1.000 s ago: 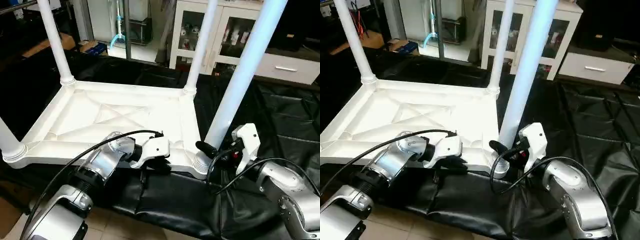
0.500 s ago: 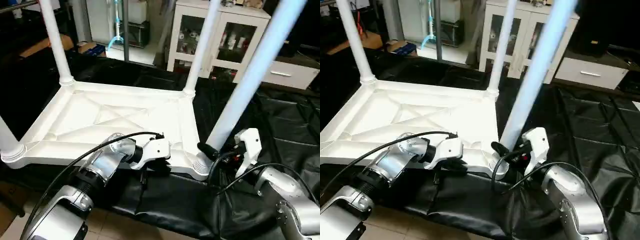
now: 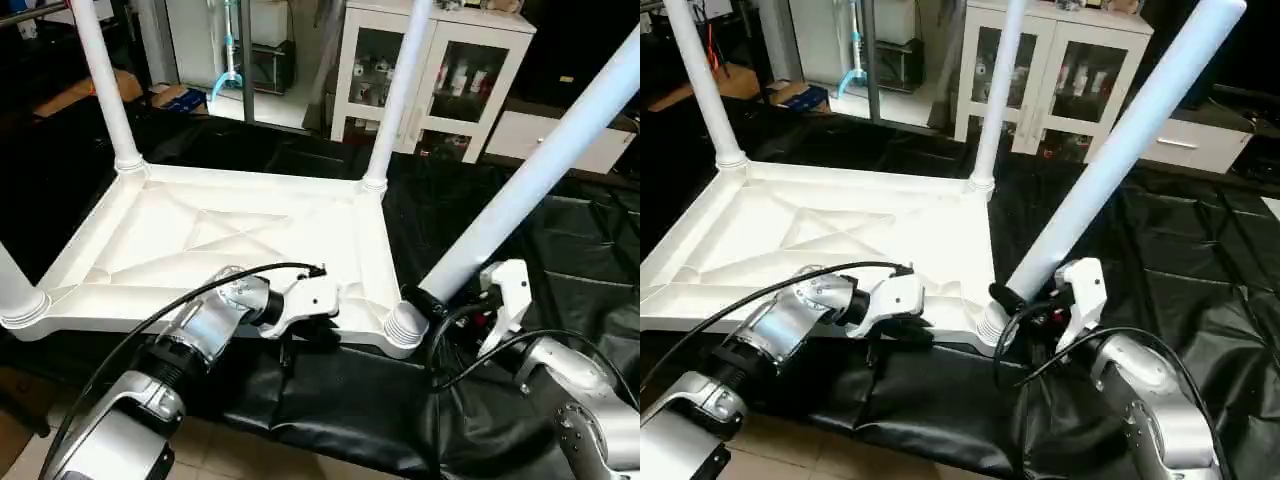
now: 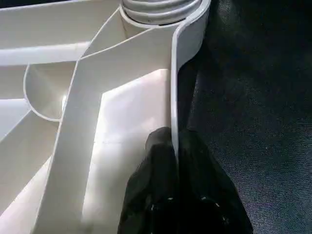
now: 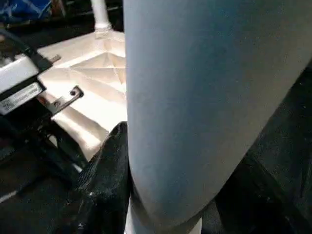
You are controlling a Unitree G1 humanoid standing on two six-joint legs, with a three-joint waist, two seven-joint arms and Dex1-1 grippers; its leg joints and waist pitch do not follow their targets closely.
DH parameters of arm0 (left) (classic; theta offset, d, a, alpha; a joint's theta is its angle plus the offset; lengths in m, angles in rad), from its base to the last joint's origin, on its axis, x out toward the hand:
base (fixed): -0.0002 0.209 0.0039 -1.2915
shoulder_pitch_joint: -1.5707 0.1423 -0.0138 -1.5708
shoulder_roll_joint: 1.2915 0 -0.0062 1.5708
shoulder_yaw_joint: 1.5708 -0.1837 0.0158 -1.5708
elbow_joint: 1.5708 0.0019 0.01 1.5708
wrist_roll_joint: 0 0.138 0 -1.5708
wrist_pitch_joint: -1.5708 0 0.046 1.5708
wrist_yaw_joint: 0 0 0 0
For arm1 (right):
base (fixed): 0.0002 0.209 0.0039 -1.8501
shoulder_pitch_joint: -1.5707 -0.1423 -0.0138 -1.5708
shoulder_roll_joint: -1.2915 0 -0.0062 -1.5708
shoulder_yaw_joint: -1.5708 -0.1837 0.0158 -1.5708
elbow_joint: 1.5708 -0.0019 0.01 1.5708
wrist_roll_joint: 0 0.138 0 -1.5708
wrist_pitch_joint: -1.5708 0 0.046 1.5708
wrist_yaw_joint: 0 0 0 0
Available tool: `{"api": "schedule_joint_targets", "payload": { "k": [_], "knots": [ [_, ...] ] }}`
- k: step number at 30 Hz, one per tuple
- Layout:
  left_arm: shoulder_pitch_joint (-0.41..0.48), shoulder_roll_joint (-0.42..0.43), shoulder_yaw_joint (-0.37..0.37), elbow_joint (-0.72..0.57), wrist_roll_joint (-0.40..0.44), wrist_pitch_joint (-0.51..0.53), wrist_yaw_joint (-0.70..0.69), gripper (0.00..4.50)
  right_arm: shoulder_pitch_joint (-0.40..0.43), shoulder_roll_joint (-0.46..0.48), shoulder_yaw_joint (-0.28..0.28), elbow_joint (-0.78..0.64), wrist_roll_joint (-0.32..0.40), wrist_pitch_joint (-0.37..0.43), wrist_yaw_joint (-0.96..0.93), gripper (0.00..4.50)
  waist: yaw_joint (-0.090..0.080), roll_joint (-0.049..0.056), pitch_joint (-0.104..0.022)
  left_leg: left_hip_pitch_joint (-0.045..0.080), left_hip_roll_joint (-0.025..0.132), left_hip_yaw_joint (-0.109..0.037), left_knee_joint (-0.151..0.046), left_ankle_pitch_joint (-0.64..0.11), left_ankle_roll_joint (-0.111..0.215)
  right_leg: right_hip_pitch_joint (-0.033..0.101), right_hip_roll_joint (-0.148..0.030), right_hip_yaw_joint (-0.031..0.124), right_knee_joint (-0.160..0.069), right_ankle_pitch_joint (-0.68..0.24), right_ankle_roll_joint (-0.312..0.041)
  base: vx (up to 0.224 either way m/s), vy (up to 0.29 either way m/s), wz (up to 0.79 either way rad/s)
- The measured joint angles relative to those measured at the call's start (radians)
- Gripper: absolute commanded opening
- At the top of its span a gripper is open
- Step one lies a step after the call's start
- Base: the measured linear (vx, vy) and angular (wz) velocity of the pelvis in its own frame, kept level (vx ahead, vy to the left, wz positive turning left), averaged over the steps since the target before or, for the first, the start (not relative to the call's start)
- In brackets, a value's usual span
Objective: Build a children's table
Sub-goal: Pick table leg
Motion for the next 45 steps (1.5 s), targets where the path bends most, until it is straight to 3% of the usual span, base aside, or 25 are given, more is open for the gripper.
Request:
{"api": "schedule_joint_targets", "payload": {
  "k": [7, 26, 36, 45],
  "knots": [
    [-0.001, 0.006, 0.011, 0.011, 0.001, -0.003, 0.005, 0.00, -0.050, -0.041, 0.049, 0.012, -0.029, 0.005, 0.013, 1.83, -0.020, 0.001, 0.001, -0.002, -0.001, -0.003, 0.000, 0.000, 0.001, 0.000, 0.000, -0.002, -0.006, -0.008, 0.004, 0.000, 0.000, 0.00],
    [-0.009, 0.012, 0.015, 0.015, 0.004, -0.001, 0.020, 0.00, -0.209, -0.036, 0.078, 0.136, -0.026, 0.096, 0.056, 1.83, -0.033, 0.000, 0.004, -0.001, -0.001, -0.003, 0.000, -0.001, 0.001, -0.001, 0.000, -0.003, -0.016, -0.009, 0.003, 0.000, 0.000, 0.00],
    [-0.009, 0.012, 0.015, 0.015, 0.004, -0.001, 0.020, 0.00, -0.212, -0.040, 0.087, 0.138, -0.026, 0.098, 0.065, 1.83, -0.033, 0.000, 0.004, -0.001, -0.001, -0.003, 0.000, -0.001, 0.001, -0.001, 0.000, -0.003, -0.016, -0.009, 0.003, 0.000, 0.000, 0.00],
    [-0.009, 0.012, 0.015, 0.015, 0.005, -0.002, 0.021, 0.00, -0.186, -0.018, 0.062, 0.131, -0.026, 0.074, 0.046, 1.83, -0.031, 0.000, 0.004, -0.001, -0.001, -0.004, 0.000, -0.001, 0.001, 0.000, 0.000, -0.004, -0.016, -0.010, 0.003, 0.000, 0.000, 0.00]
  ]
}}
